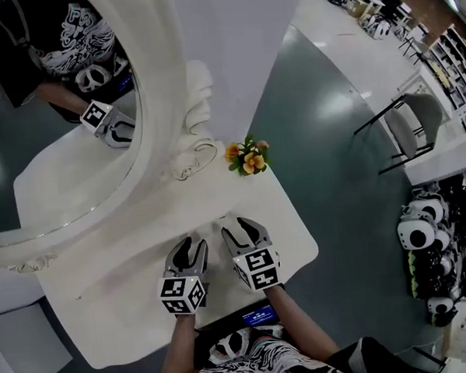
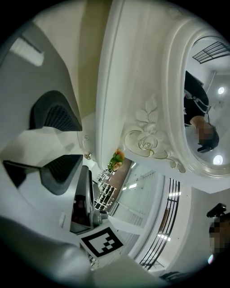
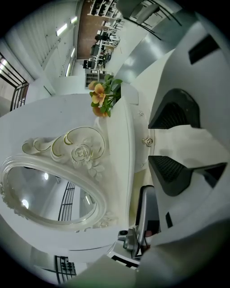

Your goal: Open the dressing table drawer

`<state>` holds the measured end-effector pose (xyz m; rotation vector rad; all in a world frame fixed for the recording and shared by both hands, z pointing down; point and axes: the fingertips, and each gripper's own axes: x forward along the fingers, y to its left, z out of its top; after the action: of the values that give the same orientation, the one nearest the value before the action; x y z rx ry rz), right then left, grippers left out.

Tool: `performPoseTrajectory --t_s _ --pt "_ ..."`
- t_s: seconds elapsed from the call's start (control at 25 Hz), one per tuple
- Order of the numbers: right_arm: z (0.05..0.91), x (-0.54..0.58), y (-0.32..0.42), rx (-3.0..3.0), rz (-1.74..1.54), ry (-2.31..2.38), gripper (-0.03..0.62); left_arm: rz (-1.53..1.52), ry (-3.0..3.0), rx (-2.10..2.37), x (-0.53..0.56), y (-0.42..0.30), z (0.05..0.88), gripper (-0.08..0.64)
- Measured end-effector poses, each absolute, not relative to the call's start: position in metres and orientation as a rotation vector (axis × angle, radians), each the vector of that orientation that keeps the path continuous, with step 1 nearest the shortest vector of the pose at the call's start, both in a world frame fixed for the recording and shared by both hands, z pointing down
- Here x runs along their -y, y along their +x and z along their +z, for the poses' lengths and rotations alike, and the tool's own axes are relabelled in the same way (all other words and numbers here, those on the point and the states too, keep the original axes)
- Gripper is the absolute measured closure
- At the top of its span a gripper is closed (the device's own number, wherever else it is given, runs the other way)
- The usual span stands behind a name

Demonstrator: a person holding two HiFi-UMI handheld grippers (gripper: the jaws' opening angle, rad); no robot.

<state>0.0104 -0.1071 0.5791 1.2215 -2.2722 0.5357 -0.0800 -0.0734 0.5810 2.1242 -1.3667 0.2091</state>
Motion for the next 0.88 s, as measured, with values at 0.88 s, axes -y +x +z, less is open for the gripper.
performPoseTrajectory --t_s 0.88 --pt "0.605 0.134 -0.009 2.297 0.478 1.110 0.497 0.298 2.073 1.446 0.079 -0.090 0.598 0.424"
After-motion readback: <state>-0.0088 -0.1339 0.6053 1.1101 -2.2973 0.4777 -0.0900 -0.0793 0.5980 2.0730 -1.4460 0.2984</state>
